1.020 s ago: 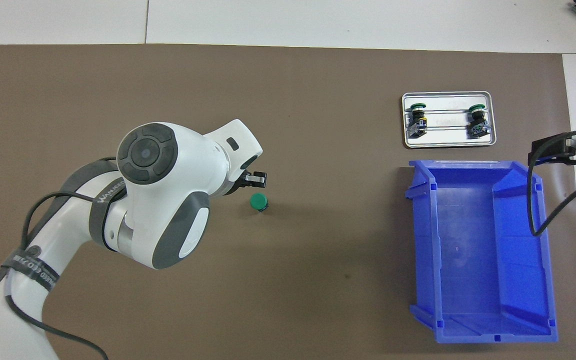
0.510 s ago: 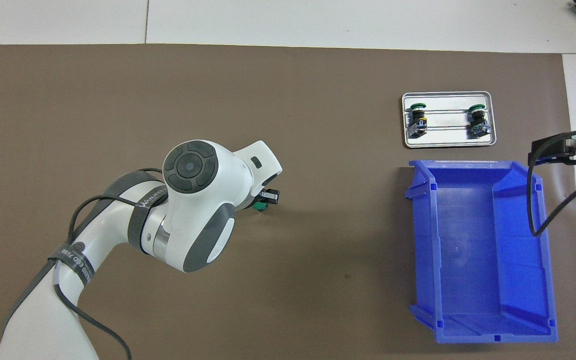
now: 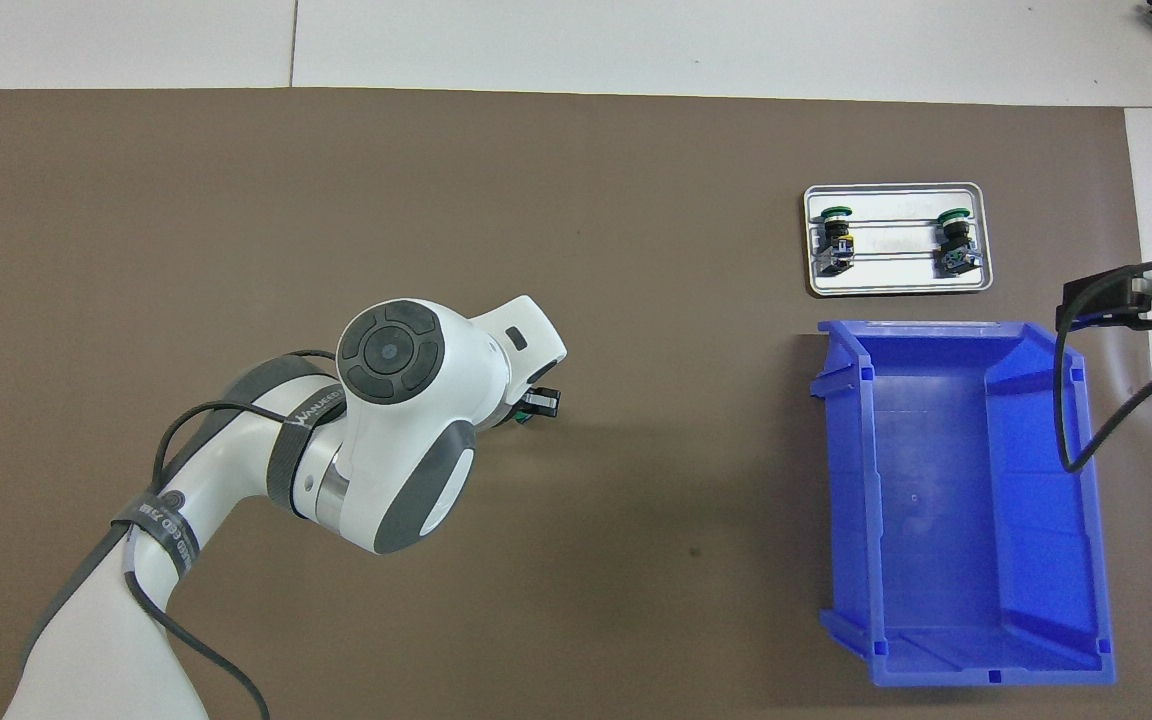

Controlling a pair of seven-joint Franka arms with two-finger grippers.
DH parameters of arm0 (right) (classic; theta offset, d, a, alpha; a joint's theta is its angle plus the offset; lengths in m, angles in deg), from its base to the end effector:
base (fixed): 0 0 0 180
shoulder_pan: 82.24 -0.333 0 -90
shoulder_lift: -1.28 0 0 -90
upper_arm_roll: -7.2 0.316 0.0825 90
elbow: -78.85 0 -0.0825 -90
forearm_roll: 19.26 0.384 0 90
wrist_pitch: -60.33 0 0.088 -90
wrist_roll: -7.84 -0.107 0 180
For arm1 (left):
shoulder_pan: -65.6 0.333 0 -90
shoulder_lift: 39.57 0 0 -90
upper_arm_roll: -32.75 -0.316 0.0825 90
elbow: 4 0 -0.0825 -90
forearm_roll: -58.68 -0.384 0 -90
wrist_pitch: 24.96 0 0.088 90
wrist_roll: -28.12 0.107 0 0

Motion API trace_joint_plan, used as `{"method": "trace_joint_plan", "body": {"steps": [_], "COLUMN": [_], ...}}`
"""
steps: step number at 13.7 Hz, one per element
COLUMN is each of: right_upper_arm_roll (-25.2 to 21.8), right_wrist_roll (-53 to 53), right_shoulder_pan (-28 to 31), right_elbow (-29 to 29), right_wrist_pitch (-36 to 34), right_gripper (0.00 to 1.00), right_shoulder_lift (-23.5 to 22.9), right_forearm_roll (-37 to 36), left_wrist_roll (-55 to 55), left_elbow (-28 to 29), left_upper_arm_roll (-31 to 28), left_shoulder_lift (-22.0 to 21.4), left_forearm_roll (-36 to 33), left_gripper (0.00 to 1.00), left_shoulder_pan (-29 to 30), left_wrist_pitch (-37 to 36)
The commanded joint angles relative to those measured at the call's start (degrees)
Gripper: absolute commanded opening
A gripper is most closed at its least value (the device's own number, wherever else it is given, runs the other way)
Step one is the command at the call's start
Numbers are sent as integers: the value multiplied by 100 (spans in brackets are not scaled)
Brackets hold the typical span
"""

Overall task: Place and press button with both arms
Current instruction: 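Raise the left gripper and pull it back away from the button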

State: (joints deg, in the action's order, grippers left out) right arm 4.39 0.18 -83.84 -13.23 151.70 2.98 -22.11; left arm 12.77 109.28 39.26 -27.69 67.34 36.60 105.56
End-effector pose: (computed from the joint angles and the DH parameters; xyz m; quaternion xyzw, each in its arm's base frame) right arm 0.5472 -0.0172 0.6259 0.9967 -0.0769 0.0100 0.0236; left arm 0.4917 -0.3524 0.3743 0.9882 -0.1269 0.0117 0.0844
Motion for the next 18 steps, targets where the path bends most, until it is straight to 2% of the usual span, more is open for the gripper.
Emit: {"method": "trace_joint_plan", "body": {"steps": [1, 7, 9, 11, 13, 15, 18], "right_upper_arm_roll": [9, 9, 9, 9, 9, 9, 9], "right_wrist_roll": [99, 99, 99, 99, 99, 90, 81], "right_shoulder_pan": [63, 54, 63, 63, 54, 54, 45], "right_elbow": [-135, -135, -135, -135, -135, -126, -135], "right_wrist_pitch": [38, 38, 38, 30, 21, 12, 12], "right_gripper": [100, 100, 100, 100, 100, 100, 100], "right_shoulder_lift": [111, 111, 119, 111, 111, 111, 119], "right_forearm_roll": [21, 30, 30, 30, 30, 30, 30], "left_wrist_roll": [-118, -127, -109, -65, -48, -39, 574], "left_elbow": [203, 423, 275, -294, -1120, -1903, -2406], "left_upper_arm_roll": [-61, -61, -88, -105, -105, -105, -114], "left_shoulder_lift": [33, 226, 218, 165, 139, 138, 130], "left_forearm_roll": [-128, -233, -330, -330, -330, -339, -635], "left_gripper": [0, 0, 0, 5, 7, 13, 20], "left_shoulder_pan": [-62, -124, -80, 121, 376, 902, 1825], "left_wrist_pitch": [290, 641, 528, 47, -953, -1728, -2485]}}
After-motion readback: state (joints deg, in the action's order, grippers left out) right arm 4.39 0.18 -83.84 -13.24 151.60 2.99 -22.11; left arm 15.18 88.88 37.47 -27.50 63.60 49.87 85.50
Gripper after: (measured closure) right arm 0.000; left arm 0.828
